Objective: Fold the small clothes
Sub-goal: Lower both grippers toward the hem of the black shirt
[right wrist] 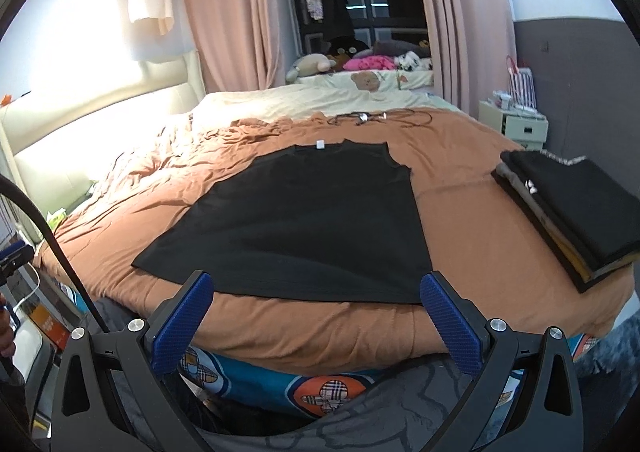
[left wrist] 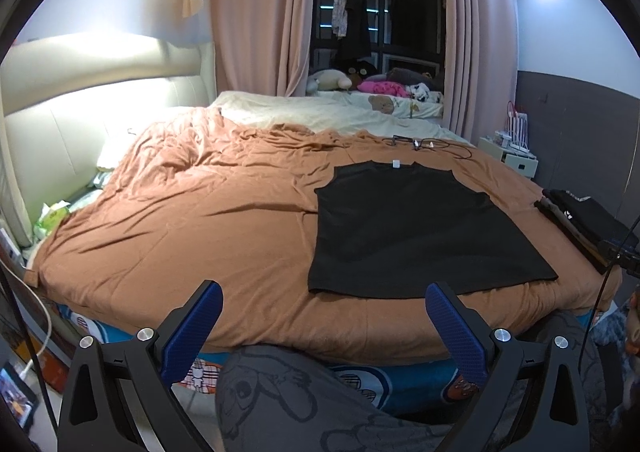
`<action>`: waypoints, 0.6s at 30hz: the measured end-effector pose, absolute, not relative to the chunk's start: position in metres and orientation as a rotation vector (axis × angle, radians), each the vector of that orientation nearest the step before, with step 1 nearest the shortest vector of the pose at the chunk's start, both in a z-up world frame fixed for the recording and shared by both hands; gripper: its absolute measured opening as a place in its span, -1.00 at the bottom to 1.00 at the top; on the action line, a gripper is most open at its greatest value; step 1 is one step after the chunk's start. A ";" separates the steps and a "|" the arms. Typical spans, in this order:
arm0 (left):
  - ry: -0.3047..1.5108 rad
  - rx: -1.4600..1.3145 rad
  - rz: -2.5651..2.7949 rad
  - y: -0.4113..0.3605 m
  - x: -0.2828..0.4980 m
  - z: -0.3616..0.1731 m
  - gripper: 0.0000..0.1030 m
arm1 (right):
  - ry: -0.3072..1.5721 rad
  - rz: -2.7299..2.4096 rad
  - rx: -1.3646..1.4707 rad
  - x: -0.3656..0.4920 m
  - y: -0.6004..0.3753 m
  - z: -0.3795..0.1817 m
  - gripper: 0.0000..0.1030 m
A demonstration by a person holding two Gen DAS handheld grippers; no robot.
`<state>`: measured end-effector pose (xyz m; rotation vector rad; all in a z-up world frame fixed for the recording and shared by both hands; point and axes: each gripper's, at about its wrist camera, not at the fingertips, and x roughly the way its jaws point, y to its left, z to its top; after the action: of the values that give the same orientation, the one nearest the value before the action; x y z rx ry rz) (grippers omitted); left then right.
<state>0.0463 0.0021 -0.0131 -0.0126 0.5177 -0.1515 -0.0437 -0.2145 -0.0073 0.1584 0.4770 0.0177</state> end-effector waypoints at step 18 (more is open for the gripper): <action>0.741 -0.082 -0.161 0.004 0.139 -0.073 0.45 | 0.623 -0.048 0.289 0.013 -0.248 -0.026 0.38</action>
<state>0.1388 0.0039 -0.0730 -0.0820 0.7411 -0.1606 0.0132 -0.2483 -0.0262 0.2889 0.6227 -0.0480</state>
